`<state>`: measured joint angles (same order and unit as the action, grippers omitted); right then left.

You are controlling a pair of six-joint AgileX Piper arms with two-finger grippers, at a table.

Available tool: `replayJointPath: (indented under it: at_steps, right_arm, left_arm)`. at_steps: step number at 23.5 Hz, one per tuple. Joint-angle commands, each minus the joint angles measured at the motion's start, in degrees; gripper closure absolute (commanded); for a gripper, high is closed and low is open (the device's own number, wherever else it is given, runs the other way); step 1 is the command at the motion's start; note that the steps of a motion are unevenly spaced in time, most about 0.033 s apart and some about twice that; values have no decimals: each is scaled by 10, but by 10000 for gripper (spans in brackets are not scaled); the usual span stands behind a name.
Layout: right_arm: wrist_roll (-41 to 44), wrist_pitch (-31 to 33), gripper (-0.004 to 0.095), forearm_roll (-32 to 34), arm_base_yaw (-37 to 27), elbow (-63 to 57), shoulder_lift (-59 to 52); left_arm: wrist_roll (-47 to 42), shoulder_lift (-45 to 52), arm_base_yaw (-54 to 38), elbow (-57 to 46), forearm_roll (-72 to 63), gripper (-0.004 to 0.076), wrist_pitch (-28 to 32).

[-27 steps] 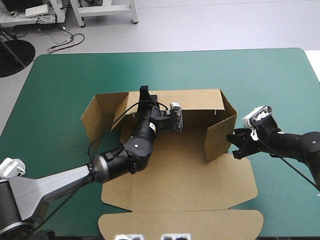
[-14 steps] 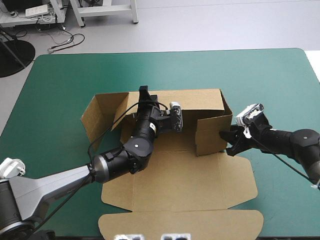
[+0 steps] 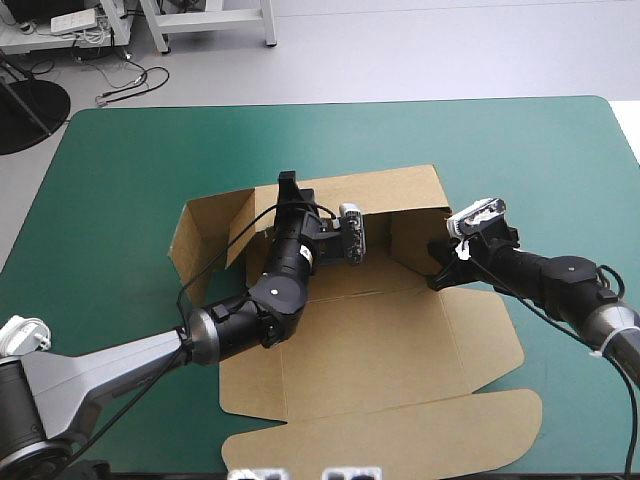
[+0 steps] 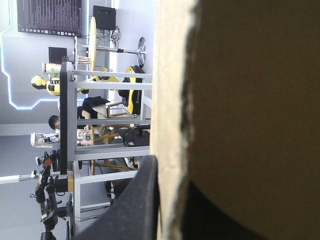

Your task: Fold the box

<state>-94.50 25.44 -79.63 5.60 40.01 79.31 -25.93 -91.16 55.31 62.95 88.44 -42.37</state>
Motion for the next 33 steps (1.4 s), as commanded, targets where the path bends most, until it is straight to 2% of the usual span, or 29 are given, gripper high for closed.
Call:
replayJointPath:
  at_steps: [1,3,4,9,13,16,17,18,20,27,30,33]
  right_arm:
    - [-43,-15,670,-56,3,19,-14]
    - [-46,-37,811,-72,3,19,-14]
    - [-47,-41,931,-70,3,19,-14]
    - [-54,-14,909,-69,3,19,-14]
    - [-30,-7,909,-68,3,19,-14]
    - [-28,-7,909,-65,3,19,-14]
    - [-27,-7,909,-64,3,19,-14]
    - [-27,-7,909,-63,3,19,-14]
    - [-27,-7,909,-63,3,19,-14]
    - [-9,-12,909,-49,3,19,-14]
    - [-7,-19,909,-49,3,19,-14]
    - [4,-30,909,-49,3,20,-14]
  left_arm:
    - [-9,21,3,15,9,734,-4]
    - [-9,21,3,15,9,734,-4]
    - [-9,21,3,15,9,734,-4]
    - [-9,21,3,15,9,730,-16]
    - [-9,21,3,15,18,667,-25]
    - [-9,21,2,15,41,540,-32]
    - [-10,21,2,15,62,419,-42]
    - [-11,21,2,15,74,363,-47]
    - [-31,21,2,15,80,301,-49]
    - [-75,21,27,18,101,297,-52]
    - [-128,21,110,52,129,297,-74]
    - [-127,21,208,102,151,297,-143]
